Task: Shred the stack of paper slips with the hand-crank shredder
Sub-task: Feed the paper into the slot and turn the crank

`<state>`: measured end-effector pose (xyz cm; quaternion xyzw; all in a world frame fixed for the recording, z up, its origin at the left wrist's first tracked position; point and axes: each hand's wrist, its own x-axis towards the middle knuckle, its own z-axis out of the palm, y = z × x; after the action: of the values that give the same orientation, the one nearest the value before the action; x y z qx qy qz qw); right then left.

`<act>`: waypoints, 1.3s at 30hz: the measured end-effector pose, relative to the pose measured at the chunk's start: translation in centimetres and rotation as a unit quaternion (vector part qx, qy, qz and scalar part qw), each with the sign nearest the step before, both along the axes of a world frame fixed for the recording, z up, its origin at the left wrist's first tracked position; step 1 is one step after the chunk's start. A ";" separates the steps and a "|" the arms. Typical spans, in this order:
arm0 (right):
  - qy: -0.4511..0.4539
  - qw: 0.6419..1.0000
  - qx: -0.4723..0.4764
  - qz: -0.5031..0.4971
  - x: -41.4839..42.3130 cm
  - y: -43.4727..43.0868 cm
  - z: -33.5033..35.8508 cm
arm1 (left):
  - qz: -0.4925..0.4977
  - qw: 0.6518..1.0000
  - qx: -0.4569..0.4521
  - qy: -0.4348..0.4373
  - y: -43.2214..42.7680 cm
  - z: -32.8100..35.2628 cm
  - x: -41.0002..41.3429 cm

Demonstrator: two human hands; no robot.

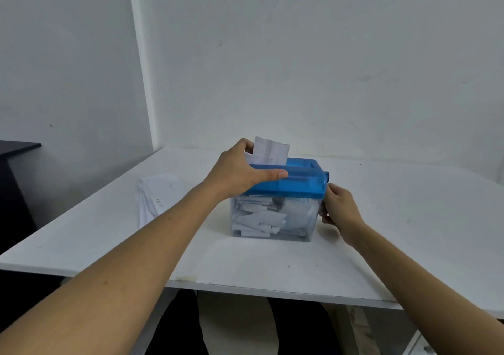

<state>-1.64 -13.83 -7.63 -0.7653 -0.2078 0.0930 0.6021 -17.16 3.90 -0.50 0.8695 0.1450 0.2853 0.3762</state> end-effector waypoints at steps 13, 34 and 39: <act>-0.046 0.966 -0.014 0.254 -4.2 -8.6 7.1 | -0.020 1.000 -0.003 0.022 0.1 0.5 -0.1; -0.172 0.985 0.023 -0.016 2.6 0.7 6.7 | -0.029 1.000 -0.004 0.003 0.2 0.0 -0.1; -0.164 0.983 -0.078 0.003 2.6 0.5 6.7 | -0.025 1.000 -0.001 0.000 0.3 -0.1 0.0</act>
<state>0.93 -13.30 -0.92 -0.8143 -0.2982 -0.0154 0.4978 -17.21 4.17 -0.55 0.8724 0.1233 0.2761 0.3841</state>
